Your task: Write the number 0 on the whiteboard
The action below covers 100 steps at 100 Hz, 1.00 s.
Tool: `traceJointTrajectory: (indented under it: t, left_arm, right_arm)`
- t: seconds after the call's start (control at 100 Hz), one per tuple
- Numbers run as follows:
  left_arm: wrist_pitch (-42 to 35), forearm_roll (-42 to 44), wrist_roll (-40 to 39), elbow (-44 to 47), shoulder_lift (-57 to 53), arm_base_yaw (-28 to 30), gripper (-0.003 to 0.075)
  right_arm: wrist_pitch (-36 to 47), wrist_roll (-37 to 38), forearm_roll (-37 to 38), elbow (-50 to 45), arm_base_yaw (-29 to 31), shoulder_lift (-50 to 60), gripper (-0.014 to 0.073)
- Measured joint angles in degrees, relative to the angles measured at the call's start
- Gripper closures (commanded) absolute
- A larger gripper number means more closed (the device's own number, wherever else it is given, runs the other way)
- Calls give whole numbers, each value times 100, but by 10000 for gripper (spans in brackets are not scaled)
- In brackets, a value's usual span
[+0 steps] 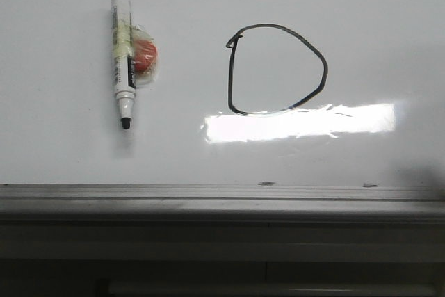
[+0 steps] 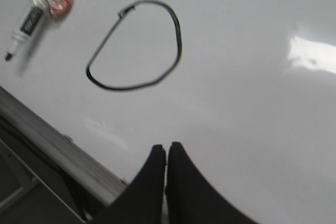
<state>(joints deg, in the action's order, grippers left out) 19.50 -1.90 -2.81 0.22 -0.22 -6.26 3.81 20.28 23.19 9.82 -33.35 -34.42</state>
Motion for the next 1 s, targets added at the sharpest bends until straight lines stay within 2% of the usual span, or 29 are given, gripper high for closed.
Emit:
traceJointTrajectory:
  t: [0.31,0.59,0.69,1.0]
  left_arm:
    - [0,0,0,0,0,0,740]
    - [0,0,0,0,0,0,740]
    - [0,0,0,0,0,0,740]
    - [0,-3,0,0,0,0,740]
  right_arm:
    - [-321,-1066,-1014,-1058,1106,1730,641]
    - [-1736,-1243,-1526,-1058,2145,3042,641]
    - [-2127,-1345,-1642,-1058,2324,3254,641]
    - [-2190,-1526,-1674,-1048,2383,3495,641]
